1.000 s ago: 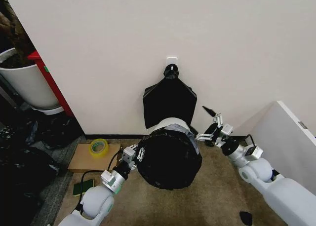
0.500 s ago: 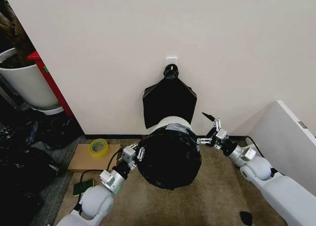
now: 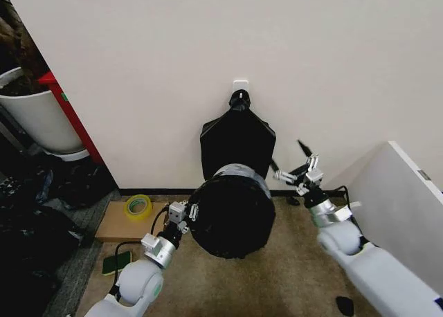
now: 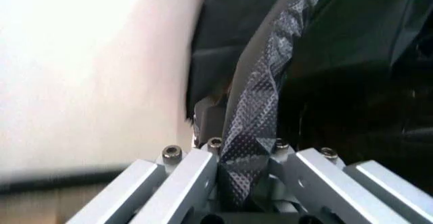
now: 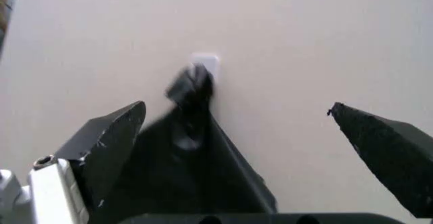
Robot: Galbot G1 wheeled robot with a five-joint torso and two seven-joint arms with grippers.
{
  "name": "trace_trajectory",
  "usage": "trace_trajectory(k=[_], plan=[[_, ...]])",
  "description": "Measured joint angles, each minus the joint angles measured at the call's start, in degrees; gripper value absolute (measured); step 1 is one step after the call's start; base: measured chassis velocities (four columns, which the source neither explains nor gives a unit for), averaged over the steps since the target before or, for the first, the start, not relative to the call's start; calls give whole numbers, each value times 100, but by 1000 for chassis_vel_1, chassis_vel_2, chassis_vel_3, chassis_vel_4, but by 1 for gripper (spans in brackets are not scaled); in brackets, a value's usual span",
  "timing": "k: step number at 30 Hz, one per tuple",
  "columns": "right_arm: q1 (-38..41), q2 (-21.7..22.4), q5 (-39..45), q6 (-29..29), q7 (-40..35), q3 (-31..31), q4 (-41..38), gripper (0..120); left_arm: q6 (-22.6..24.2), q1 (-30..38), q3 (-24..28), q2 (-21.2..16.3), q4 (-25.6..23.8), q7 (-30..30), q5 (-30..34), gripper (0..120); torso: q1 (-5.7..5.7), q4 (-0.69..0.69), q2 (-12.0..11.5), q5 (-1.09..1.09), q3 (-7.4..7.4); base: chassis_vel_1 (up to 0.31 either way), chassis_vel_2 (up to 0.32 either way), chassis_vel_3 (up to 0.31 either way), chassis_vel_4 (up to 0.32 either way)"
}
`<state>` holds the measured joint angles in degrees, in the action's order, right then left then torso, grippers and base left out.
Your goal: Place the garbage bag over the trash bin.
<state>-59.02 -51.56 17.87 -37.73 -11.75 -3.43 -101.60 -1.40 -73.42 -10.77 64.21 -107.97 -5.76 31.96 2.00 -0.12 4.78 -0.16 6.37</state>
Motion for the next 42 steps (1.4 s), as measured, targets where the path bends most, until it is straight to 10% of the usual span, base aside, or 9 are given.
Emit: trace_trajectory(k=[6,18,42], plan=[[-403,-63,-571,113,-296,73,-466,100,1501,95,-87,228,-510,-1630,2153,0,0,0,0,2,0,0,0,0,0],[-557,-169,-893,143,-479,186,-419,100,2946,455,-1002,433,-628,-3488,5236,0,0,0,0,1,0,0,0,0,0],[-813,-52,-1042,-794,1550,196,514,100,2991,331,-1725,490,-932,-3500,5418,0,0,0,0,2,0,0,0,0,0]])
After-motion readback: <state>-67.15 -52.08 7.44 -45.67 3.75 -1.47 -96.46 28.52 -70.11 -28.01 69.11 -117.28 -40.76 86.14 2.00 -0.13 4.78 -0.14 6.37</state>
